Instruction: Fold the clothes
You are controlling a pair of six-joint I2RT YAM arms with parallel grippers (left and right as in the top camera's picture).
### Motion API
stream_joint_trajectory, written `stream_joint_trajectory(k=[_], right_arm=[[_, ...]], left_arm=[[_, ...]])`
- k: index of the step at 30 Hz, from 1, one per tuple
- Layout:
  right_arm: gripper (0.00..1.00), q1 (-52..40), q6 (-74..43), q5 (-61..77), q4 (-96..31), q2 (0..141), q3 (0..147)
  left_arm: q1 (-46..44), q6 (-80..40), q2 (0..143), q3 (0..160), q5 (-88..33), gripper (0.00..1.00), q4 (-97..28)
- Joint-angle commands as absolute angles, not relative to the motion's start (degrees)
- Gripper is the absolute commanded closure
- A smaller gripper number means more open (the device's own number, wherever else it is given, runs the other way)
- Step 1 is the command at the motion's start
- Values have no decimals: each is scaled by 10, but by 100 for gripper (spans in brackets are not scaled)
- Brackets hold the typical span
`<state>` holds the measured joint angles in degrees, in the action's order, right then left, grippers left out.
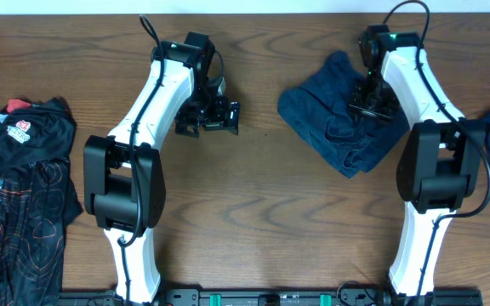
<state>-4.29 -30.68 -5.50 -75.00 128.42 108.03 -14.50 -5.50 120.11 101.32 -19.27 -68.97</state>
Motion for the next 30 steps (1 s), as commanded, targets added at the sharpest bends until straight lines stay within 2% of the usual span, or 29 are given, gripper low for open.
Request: stream_joint_trajectory(k=[1,2,7,12,19,30], right_arm=[[30,-42,-281,-71,-749,1275,1101],[15,-45,-271,-71,-755,1270,1117],[2,-59,-239,-70,-792,1256,1219],[8,-55,-188,-28,-778,1256,1280],[7,-55,-134,48,-699,1291,1280],[11,-79,-110,97,-608,1355,1280]], left_arm=[[-145,-45,1199,1010,-190,2,-689],[-145,-45,1199,1010,-190,2,-687],[-145,-45,1199,1010,-190,2,-682],[-145,-45,1199,1010,-190,2,-682],[-145,-45,1199,1010,-190,2,-683],[-145,-45,1199,1010,-190,2,-683]])
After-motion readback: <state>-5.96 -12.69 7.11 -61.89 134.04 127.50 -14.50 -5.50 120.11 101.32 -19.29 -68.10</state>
